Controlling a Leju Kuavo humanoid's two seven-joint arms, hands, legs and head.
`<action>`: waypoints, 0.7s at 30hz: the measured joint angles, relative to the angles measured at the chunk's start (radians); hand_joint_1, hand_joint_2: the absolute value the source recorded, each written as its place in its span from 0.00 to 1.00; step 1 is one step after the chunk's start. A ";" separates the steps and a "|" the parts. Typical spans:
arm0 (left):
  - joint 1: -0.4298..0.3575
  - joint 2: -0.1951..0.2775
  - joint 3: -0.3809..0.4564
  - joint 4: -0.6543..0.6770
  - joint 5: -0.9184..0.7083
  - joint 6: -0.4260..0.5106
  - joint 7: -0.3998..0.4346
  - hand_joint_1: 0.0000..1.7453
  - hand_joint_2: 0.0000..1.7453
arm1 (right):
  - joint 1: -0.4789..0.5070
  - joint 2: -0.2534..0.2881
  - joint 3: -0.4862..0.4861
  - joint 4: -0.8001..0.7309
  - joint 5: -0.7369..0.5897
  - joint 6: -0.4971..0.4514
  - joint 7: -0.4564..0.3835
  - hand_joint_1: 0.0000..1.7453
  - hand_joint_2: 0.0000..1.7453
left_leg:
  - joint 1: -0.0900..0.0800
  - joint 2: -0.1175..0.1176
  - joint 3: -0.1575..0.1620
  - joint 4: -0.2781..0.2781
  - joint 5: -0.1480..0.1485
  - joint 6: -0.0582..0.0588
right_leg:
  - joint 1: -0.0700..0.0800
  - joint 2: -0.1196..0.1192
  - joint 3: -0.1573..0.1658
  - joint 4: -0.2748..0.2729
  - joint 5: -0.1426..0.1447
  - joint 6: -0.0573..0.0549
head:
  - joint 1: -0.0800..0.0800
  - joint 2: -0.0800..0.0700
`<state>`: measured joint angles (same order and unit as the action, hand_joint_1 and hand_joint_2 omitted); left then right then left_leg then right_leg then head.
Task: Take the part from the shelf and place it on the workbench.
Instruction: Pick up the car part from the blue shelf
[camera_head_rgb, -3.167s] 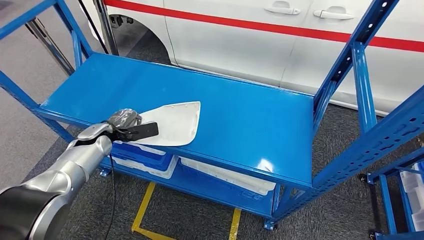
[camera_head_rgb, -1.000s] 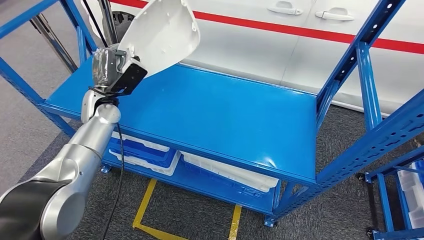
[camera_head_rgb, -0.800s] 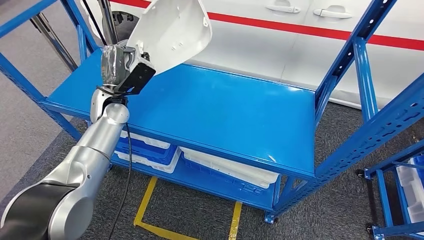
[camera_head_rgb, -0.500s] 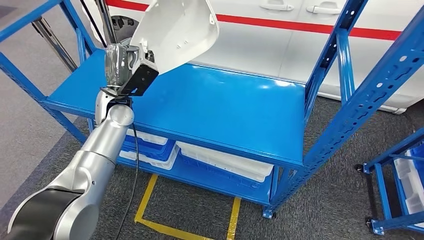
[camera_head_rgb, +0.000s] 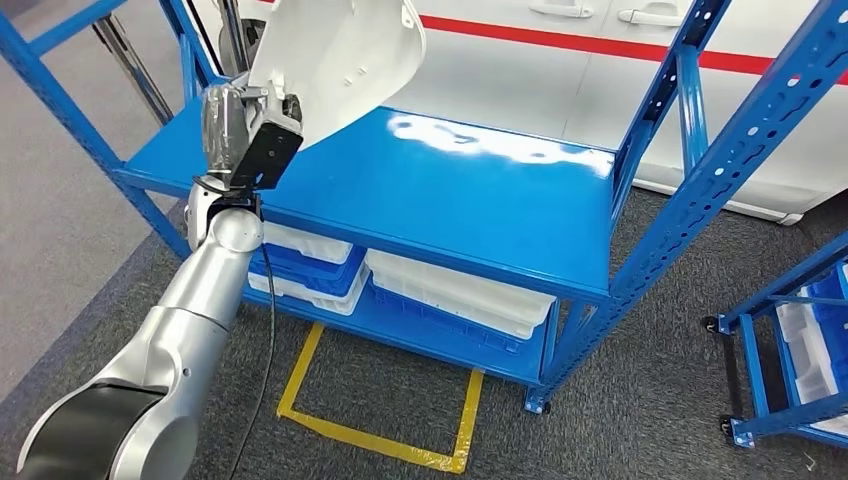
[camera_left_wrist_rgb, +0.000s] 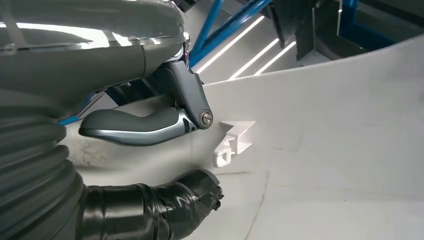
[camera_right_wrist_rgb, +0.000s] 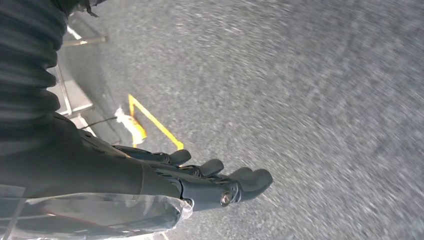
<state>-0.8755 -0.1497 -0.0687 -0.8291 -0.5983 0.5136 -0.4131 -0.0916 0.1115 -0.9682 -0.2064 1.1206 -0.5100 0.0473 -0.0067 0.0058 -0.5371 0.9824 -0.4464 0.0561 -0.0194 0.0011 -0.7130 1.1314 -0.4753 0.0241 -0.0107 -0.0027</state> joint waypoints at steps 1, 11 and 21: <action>0.001 0.000 0.000 -0.001 0.008 0.002 0.000 1.00 1.00 | 0.000 0.000 0.000 0.000 0.001 0.000 0.000 0.00 1.00 | -0.001 0.000 -0.015 0.001 0.011 0.003 | 0.000 0.000 -0.014 0.063 -0.049 0.002 | 0.000 0.000; 0.018 0.026 0.005 -0.021 0.061 0.040 -0.007 1.00 1.00 | -0.002 0.000 -0.002 0.000 0.005 -0.004 -0.002 0.00 1.00 | 0.000 0.001 -0.143 0.049 0.093 -0.037 | -0.001 0.005 0.172 -0.083 -0.044 -0.005 | 0.000 0.000; 0.083 0.066 0.051 -0.043 0.105 0.088 -0.029 1.00 1.00 | -0.002 0.001 -0.011 0.000 -0.006 -0.003 -0.011 0.00 1.00 | 0.017 -0.002 -0.128 0.273 -0.058 -0.070 | -0.004 -0.007 0.042 -0.085 0.071 -0.035 | -0.003 0.000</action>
<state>-0.7921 -0.0842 -0.0174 -0.8721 -0.4932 0.6017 -0.4426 -0.0940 0.1126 -0.9794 -0.2064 1.1148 -0.5126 0.0362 0.0100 0.0037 -0.6646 1.2553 -0.5046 -0.0139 -0.0235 -0.0062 -0.6712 1.0463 -0.4045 -0.0107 -0.0133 -0.0027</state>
